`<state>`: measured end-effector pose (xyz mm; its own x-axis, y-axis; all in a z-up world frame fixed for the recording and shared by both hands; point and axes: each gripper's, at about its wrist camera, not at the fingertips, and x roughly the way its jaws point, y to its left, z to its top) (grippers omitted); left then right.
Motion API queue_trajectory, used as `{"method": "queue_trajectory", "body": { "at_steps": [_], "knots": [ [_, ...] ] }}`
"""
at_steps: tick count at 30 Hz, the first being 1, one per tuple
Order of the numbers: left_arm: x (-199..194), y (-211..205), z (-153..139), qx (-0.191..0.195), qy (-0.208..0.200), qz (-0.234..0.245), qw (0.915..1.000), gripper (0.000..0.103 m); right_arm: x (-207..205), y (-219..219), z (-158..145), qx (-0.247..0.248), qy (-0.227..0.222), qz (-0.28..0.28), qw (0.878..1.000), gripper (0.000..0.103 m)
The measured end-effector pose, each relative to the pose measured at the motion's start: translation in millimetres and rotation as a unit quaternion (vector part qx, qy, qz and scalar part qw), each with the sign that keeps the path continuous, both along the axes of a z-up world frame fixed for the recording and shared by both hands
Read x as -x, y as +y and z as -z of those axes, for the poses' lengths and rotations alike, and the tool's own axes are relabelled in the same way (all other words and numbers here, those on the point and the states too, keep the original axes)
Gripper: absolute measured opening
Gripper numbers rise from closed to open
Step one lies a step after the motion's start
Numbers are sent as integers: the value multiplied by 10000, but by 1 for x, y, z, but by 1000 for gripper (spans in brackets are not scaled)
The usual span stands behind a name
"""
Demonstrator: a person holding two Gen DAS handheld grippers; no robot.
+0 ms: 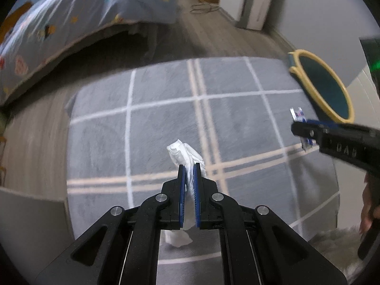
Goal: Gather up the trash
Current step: 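Carry the tissue and medicine box over the teal bin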
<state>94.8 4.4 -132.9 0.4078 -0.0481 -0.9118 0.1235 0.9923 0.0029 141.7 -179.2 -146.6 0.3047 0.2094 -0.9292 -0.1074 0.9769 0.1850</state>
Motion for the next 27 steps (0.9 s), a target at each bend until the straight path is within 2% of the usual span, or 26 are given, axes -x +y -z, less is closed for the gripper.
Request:
{"method": "queue_trajectory", "body": {
  "at_steps": [6,10,21,27],
  "knots": [
    [-7,-45,-32,85,-342,530,9980,8,-13,-42,-34,-89,-383,275,9988,30],
    [-20,-74,-44,163,-424,778,9959,8,-18,-73,-39,-106,-454,504,9976,30],
    [-45,-155,-46,22,-413,1512,9876,8,-26,-166,-49,-146,-607,1030,9927,30],
    [-59,-195,-47,37,-373,1820,9826,8,-35,-215,-46,190,-556,1142,9917,30]
  ]
}}
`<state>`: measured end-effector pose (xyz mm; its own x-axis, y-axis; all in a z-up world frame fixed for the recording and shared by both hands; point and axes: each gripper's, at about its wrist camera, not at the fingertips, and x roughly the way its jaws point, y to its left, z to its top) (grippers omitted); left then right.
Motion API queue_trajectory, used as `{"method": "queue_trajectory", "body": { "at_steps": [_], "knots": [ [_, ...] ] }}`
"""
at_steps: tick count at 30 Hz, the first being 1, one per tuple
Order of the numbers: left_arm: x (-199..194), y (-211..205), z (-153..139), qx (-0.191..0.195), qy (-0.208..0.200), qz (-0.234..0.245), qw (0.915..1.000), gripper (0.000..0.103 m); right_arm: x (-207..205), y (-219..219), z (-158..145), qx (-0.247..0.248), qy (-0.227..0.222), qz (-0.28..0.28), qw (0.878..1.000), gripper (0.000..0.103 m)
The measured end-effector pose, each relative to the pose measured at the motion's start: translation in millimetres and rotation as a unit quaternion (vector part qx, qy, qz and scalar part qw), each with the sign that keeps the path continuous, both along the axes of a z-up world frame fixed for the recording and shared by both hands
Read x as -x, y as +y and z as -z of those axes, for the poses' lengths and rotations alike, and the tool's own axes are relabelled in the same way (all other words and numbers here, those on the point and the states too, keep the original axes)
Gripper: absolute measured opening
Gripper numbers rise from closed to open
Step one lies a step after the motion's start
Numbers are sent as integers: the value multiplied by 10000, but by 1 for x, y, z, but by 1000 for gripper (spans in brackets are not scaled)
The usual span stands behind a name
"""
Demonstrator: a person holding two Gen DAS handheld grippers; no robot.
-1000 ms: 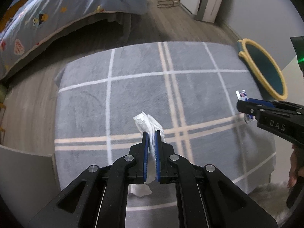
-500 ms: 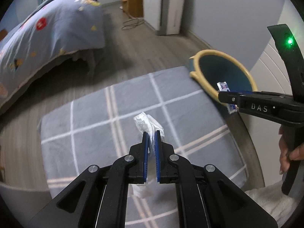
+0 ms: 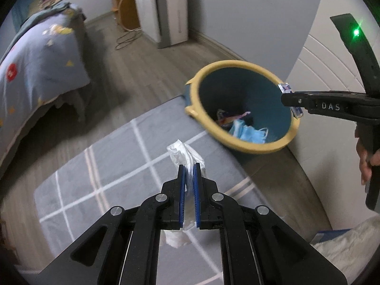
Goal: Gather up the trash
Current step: 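Carry the tissue and medicine box over the teal bin, then open both grippers to drop the tissue and box into the bin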
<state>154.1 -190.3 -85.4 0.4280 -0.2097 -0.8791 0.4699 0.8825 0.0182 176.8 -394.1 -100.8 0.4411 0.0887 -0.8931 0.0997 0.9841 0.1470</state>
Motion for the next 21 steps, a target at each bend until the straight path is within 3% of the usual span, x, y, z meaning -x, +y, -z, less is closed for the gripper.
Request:
{"method": "queue_trajectory", "body": {
  "at_steps": [7,11,16,21],
  "knots": [
    [-31,-42,-2,190,70,214,9996,8,-12,-34,7,68,-5,158,9999,30],
    [-51,-69,-1,364,127,289,9988,8,-19,-55,19,-189,68,425,9989,30],
    [-71,-96,21,533,276,304,9977,8,-23,-71,36,-619,210,812,9946,30],
    [-87,-118,40,381,312,419,9979,8,-28,-64,50,-589,411,767,9945,30]
  ]
}}
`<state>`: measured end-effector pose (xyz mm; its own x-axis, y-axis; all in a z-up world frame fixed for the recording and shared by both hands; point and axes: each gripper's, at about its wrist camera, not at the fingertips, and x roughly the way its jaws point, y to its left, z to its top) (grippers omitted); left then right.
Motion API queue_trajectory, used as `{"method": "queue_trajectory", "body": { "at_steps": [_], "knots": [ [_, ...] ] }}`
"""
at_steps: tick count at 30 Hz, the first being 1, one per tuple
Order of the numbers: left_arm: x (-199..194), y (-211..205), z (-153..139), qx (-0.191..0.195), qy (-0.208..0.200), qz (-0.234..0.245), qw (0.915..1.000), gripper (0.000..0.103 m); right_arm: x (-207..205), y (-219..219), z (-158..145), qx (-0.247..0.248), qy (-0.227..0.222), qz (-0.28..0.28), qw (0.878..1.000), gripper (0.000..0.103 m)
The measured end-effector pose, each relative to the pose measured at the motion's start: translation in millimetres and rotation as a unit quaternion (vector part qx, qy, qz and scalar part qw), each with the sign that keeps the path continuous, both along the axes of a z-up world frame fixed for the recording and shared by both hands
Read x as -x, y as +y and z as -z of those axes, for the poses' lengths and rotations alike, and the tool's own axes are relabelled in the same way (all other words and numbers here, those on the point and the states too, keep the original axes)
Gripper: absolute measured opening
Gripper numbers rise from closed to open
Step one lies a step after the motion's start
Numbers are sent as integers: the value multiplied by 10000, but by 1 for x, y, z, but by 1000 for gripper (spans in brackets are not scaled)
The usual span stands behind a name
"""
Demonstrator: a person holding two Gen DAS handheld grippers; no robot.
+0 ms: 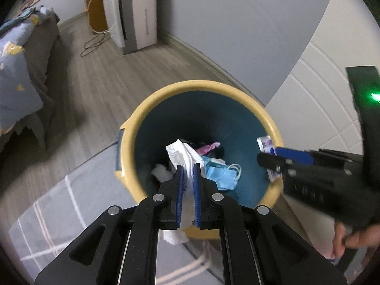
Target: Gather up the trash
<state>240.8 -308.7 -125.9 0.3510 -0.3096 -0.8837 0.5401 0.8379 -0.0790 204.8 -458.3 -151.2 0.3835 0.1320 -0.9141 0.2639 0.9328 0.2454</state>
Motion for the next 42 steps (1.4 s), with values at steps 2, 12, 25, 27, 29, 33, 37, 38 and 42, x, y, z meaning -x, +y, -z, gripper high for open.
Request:
{"method": "queue_trajectory", "body": {
  "at_steps": [2,12,25,27,29,33,37,38,42],
  "knots": [
    [-6,-1,6,-31,31,-28,10000,8,-2,3,4,25,74,-47,10000,30],
    [-34,19,7,292,-47,-388,9988,48,-16,3,12,210,-11,13,9998,31],
    [-10,48,-6,335,-106,-401,9986,48,-13,4,-1,115,-217,185,9995,56],
    [-2,50,-11,314,-181,-326,9988,49,-9,4,-6,212,-211,116,9995,56],
    [11,52,-20,308,-247,-288,9988,51,-1,5,-18,333,-252,30,9991,56],
    [27,59,-40,467,-311,-325,9979,89,23,3,-43,460,-294,34,9985,85],
    [50,68,-64,284,-681,-297,9968,95,53,-1,-75,700,-511,164,9961,97],
    [58,73,-73,240,-819,-309,9959,95,58,-3,-80,709,-547,193,9958,97],
    [74,83,-94,168,-890,-474,9948,97,89,0,-103,811,-801,154,9934,97]
  ]
}}
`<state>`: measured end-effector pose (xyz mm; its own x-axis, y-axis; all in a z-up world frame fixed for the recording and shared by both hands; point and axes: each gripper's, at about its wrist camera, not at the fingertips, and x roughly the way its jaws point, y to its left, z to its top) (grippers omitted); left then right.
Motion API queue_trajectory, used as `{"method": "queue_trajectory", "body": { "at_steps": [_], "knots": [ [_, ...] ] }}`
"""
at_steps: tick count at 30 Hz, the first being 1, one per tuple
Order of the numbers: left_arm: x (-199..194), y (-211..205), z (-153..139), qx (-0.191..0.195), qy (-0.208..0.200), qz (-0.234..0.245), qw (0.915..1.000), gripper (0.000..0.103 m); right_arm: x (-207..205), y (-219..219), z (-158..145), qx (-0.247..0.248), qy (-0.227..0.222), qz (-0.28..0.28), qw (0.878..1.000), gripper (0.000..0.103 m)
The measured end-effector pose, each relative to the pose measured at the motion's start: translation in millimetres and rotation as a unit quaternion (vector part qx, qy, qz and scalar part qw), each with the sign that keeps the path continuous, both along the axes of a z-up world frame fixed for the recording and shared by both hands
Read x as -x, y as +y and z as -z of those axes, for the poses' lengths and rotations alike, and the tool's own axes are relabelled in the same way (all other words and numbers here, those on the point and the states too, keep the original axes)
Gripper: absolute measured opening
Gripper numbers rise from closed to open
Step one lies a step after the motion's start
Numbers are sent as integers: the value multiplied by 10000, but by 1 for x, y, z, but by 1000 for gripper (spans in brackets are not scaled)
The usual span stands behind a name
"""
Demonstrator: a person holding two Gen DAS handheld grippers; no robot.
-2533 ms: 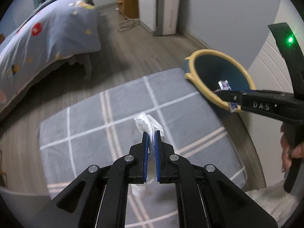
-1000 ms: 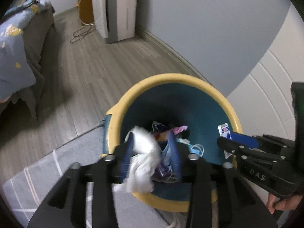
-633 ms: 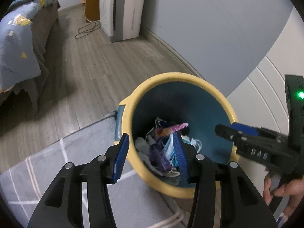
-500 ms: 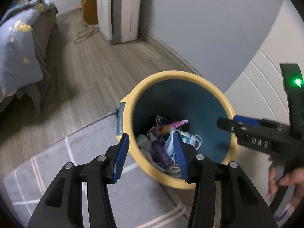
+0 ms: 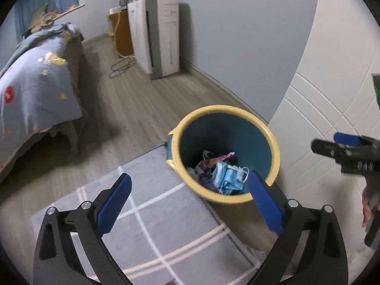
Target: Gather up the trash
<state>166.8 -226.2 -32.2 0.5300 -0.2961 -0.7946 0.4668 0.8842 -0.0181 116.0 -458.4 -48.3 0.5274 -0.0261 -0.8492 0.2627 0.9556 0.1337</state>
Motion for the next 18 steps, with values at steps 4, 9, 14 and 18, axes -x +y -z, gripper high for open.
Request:
{"method": "queue_trajectory", "body": {
  "at_steps": [4,9,14,18],
  "knots": [
    [21,12,-16,-123,-49,-180,9998,98,23,7,-4,23,-37,-36,10000,97],
    [46,34,-20,-275,-9,-523,9983,98,43,20,-8,-35,-74,-192,9998,97],
    [62,50,-19,-484,-66,-740,9961,98,55,38,-25,194,-334,-379,9985,97],
    [65,54,-25,-421,-274,-714,9962,98,58,53,-30,169,-454,-707,9963,97]
  ]
}}
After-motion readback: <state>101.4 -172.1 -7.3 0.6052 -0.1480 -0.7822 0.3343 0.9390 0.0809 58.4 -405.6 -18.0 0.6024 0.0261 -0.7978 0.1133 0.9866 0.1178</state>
